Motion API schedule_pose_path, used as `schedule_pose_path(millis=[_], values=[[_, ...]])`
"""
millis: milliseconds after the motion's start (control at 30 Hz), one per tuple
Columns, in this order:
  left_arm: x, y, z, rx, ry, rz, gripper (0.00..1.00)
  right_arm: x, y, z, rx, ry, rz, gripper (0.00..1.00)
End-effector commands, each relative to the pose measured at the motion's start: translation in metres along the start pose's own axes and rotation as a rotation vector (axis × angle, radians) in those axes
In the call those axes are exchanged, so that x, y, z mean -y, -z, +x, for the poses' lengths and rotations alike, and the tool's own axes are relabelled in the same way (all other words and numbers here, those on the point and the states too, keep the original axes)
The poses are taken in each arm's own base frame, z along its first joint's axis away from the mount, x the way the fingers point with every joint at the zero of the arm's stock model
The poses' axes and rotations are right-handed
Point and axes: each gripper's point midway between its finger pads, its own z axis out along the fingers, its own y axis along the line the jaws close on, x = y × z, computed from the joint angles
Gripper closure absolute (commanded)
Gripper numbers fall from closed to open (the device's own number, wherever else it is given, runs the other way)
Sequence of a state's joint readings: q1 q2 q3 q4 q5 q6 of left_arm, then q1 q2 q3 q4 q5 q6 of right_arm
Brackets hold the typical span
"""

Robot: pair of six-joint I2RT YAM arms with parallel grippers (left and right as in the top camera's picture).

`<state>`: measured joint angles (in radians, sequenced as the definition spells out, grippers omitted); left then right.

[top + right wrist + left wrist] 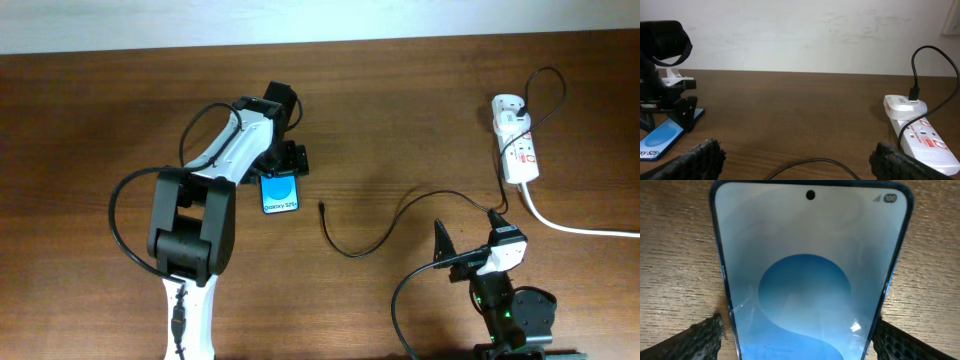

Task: Plug charger to phone and switch on socket
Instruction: 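Close the left gripper on the phone's long edges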

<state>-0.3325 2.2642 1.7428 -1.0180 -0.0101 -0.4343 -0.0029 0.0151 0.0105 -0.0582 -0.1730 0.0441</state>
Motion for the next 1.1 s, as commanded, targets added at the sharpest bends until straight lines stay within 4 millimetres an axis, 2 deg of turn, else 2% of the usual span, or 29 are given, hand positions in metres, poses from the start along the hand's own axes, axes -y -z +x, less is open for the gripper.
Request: schedule_pose_path(millis=[0, 467, 600, 800, 1067], values=[[0.005, -0.012, 0.008, -0.035, -0.034, 0.008, 0.01, -0.001, 0.000, 0.003, -0.005, 0.007, -0.003, 0.02], [0.004, -0.016, 0.012, -0.049, -0.034, 0.003, 0.01, -0.001, 0.000, 0.003, -0.005, 0.007, -0.003, 0.01], [0.000, -0.024, 0.020, -0.075, -0.030, 0.000, 0.01, -0.001, 0.000, 0.003, -0.005, 0.007, -0.003, 0.02], [-0.011, -0.024, 0.016, -0.078, -0.002, 0.001, 0.01, -0.001, 0.000, 0.003, -0.005, 0.007, -0.003, 0.02], [-0.011, -0.025, 0.014, -0.068, -0.002, 0.001, 0.01, -0.001, 0.000, 0.003, -0.005, 0.007, -0.003, 0.02]])
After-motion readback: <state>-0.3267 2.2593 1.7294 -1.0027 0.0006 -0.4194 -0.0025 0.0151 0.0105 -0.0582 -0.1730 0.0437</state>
